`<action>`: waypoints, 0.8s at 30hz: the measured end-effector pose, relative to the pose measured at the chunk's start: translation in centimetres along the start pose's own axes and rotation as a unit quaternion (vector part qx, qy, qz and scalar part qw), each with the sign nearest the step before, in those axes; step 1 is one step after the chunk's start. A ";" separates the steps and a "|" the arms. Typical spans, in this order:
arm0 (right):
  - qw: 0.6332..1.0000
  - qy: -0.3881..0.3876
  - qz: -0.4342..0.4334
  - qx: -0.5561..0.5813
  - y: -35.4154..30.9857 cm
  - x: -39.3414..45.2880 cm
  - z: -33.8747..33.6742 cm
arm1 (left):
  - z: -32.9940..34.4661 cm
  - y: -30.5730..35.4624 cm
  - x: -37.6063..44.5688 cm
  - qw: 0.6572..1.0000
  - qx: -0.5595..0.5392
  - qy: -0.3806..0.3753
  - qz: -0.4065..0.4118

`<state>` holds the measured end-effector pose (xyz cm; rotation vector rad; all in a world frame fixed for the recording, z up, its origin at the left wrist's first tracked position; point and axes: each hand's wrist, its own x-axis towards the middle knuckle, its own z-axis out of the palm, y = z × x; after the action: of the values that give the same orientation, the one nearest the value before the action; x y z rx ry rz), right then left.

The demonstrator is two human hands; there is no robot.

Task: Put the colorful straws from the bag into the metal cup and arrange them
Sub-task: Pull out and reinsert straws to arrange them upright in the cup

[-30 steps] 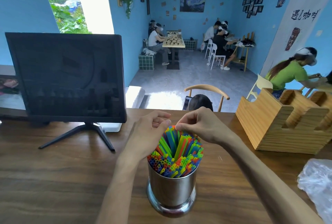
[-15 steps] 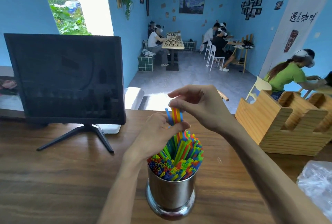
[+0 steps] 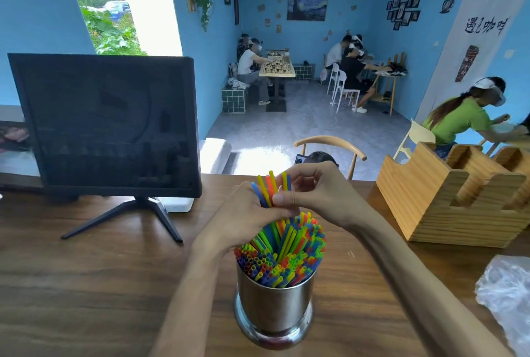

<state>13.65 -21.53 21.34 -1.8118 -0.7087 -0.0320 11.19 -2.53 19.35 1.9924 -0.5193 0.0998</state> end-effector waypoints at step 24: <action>1.000 -0.017 0.016 0.017 -0.1 -0.1 -0.2 | -0.4 1.0 -0.7 0.999 0.021 0.029 -0.020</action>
<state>13.55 -21.77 21.47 -1.7950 -0.6996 0.0319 10.17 -2.36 20.12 2.0337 -0.4421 0.1445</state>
